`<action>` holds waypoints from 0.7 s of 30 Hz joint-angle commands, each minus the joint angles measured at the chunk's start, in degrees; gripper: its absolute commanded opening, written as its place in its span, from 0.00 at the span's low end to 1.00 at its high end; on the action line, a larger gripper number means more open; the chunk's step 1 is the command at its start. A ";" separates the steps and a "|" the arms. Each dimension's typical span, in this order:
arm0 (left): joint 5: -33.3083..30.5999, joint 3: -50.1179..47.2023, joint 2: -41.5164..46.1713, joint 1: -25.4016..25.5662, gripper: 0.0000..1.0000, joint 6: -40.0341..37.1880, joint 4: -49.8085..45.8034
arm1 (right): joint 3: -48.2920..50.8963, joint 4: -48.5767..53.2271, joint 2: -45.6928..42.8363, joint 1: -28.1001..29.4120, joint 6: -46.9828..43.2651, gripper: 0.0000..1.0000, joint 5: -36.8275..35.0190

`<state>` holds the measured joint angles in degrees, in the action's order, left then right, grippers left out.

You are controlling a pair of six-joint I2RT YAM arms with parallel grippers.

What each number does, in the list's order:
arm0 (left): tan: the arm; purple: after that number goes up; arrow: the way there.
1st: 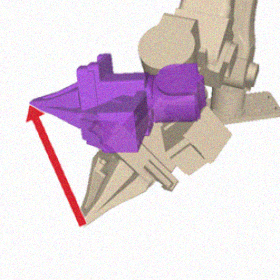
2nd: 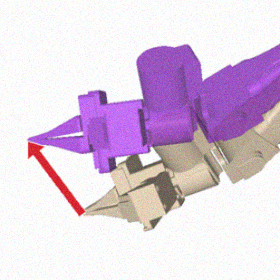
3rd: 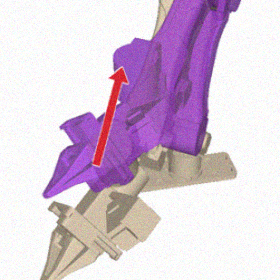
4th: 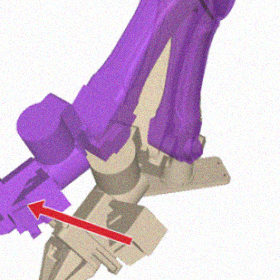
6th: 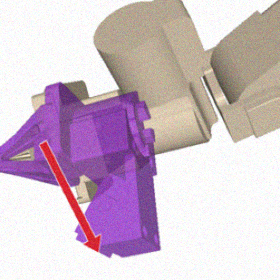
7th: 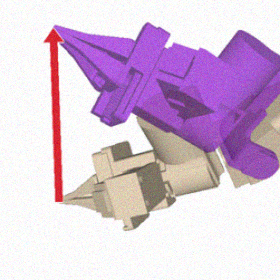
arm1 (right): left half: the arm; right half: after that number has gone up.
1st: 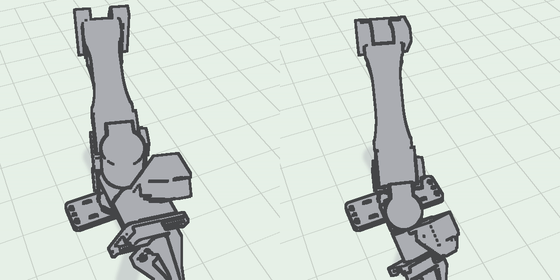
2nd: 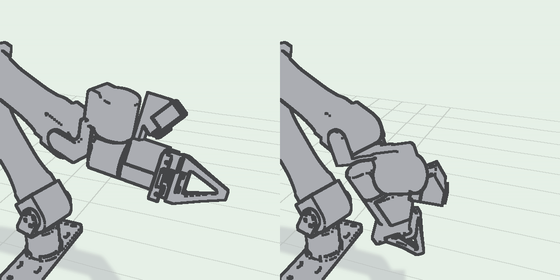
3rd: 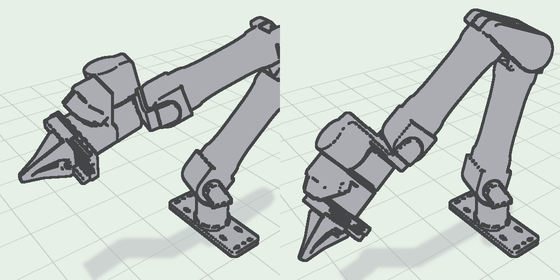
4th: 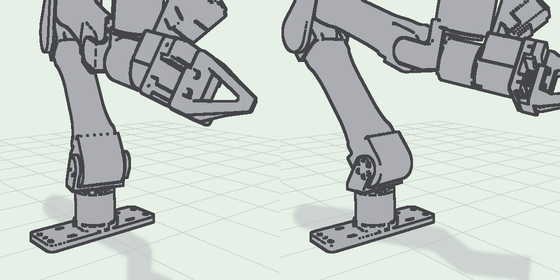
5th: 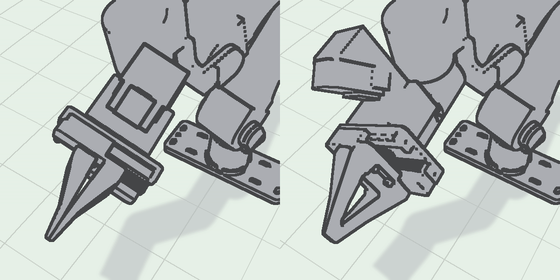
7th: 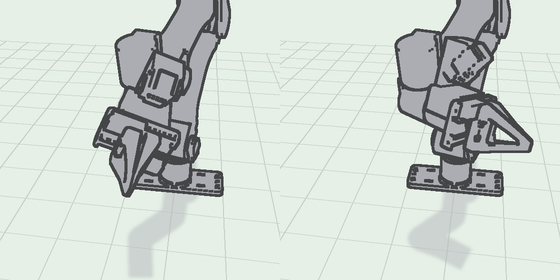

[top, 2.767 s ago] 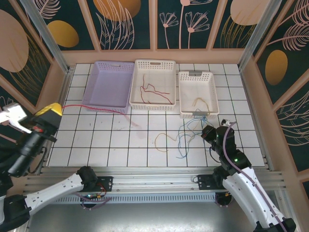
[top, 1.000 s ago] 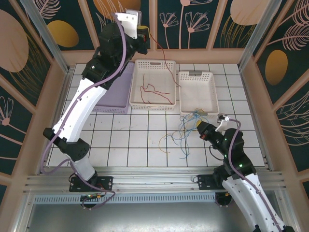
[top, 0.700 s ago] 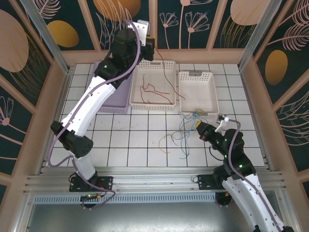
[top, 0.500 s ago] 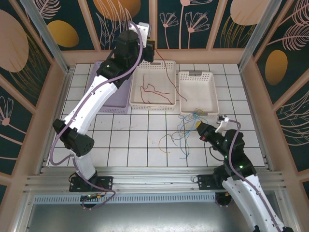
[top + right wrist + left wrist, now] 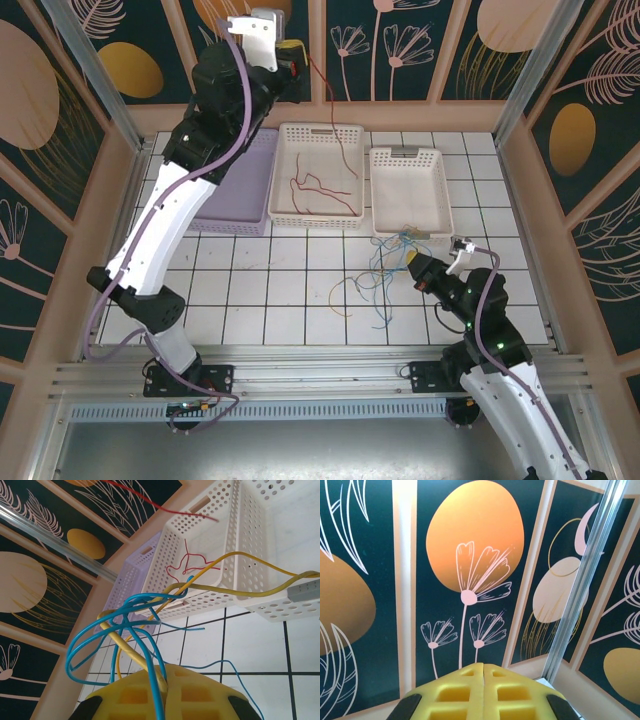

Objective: Untangle the cables
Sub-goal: Place the cable into the container.

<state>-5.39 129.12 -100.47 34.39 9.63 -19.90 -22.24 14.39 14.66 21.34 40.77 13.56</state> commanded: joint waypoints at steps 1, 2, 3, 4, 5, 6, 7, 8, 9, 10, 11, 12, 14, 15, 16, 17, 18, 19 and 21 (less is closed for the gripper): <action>-1.74 -0.36 -0.23 -0.33 0.00 -2.09 0.58 | -0.79 -1.92 -0.24 -0.29 -0.62 0.00 0.32; -2.07 -0.43 -0.34 -0.29 0.00 -2.35 0.60 | -0.86 -1.91 -0.24 -0.31 -0.68 0.00 0.32; -2.40 -0.44 -0.67 -0.29 0.00 -2.73 0.52 | -0.95 -1.84 -0.15 -0.26 -0.75 0.00 0.32; -2.74 -0.44 -0.98 -0.30 0.00 -3.09 0.35 | -1.05 -1.78 -0.15 -0.30 -0.87 0.00 0.41; -3.08 -0.54 -1.28 -0.29 0.00 -3.29 0.15 | -1.13 -1.74 -0.07 -0.25 -0.98 0.00 0.41; -3.30 -1.11 -1.55 -0.30 0.00 -3.42 0.04 | -1.30 -1.66 -0.07 -0.22 -1.03 0.00 0.50; -3.24 -2.36 -1.53 -0.29 0.00 -3.48 0.32 | -1.32 -1.56 -0.13 -0.29 -1.05 0.00 0.50; -3.07 -3.92 -1.40 -0.29 0.00 -3.35 0.83 | -1.36 -1.58 -0.10 -0.31 -1.09 0.00 0.63; -2.97 -6.03 -1.07 -0.29 0.00 -3.22 1.68 | -1.32 -1.65 -0.07 -0.25 -1.11 0.00 0.84; -2.96 -8.48 -0.72 -0.30 0.00 -2.88 2.68 | -1.32 -1.65 -0.13 -0.27 -1.05 0.00 1.06; -2.83 -10.72 -0.33 -0.34 0.00 -2.73 3.81 | -1.24 -1.73 -0.15 -0.30 -1.05 0.00 1.26; -2.62 -13.36 -0.01 -0.29 0.00 -2.43 5.13 | -1.23 -1.82 -0.15 -0.26 -1.07 0.00 1.61; -2.52 -17.55 0.16 -0.29 0.00 -1.80 7.01 | -1.23 -2.05 -0.12 -0.29 -1.22 0.00 2.41; -2.31 -19.54 0.02 -0.29 0.00 -1.43 7.88 | -1.31 -2.23 -0.07 -0.29 -1.36 0.00 2.94; -1.97 -21.15 -0.31 -0.30 0.00 -1.09 8.58 | -1.32 -2.41 -0.07 -0.27 -1.42 0.00 3.40; -1.51 -22.61 -0.84 -0.30 0.00 -0.64 9.12 | -1.45 -2.71 -0.04 -0.30 -1.55 0.00 4.02; -1.25 -23.91 -1.71 -0.29 0.00 -0.28 9.71 | -1.56 -3.07 -0.07 -0.27 -1.77 0.00 4.78; -1.12 -24.93 -2.50 -0.30 0.00 0.02 10.23 | -1.71 -3.41 0.01 -0.20 -1.90 0.00 5.33; -0.92 -26.64 -4.94 -0.30 0.00 0.38 10.74 | -2.08 -3.84 0.26 -0.17 -2.18 0.00 6.33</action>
<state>-7.38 104.05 -102.96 34.39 8.62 -13.63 -22.24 14.17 14.68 21.37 40.29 16.88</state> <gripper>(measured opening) 0.040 0.061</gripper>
